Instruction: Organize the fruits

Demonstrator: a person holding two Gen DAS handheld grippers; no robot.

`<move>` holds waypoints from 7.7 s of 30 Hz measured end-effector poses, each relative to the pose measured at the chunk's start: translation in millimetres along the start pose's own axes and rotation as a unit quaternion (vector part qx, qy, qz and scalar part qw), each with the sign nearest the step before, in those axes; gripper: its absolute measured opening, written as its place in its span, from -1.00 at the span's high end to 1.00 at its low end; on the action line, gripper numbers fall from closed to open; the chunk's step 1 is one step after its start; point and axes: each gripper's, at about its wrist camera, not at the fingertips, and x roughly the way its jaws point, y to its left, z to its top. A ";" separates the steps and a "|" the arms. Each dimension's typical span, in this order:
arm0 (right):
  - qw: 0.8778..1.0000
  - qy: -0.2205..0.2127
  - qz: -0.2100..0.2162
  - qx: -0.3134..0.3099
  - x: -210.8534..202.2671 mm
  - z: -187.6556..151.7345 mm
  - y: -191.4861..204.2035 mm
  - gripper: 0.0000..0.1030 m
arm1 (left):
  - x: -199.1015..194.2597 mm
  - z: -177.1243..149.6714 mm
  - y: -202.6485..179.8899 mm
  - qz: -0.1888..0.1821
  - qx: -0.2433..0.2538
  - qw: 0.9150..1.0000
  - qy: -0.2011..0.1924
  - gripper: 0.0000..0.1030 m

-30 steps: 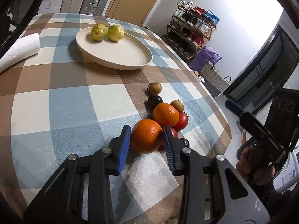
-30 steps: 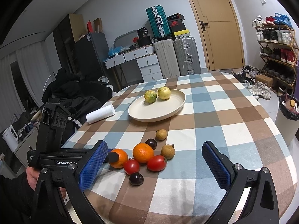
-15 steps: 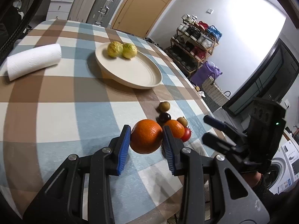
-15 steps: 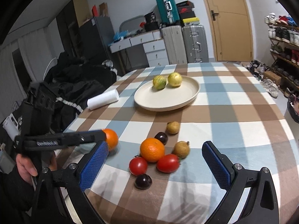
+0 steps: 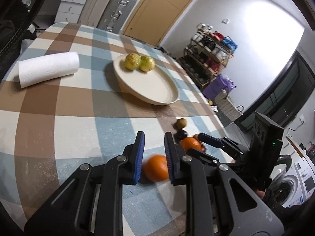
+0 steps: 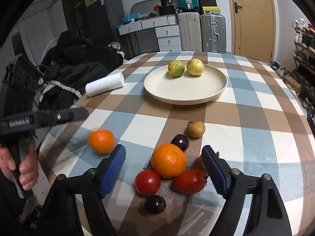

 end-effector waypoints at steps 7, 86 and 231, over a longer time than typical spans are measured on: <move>0.999 0.025 -0.027 -0.013 14.0 -3.6 1.9 -0.07 | 8.2 -20.0 -3.8 -0.006 -0.005 0.999 0.040 0.54; 0.983 0.003 0.085 0.163 129.1 171.8 -158.7 0.23 | 180.0 162.8 38.1 0.089 0.055 0.995 0.005 0.25; 0.984 -0.114 0.096 0.100 -66.8 -59.2 -51.6 0.54 | 148.9 23.8 -95.8 0.069 0.109 0.980 0.150 -0.36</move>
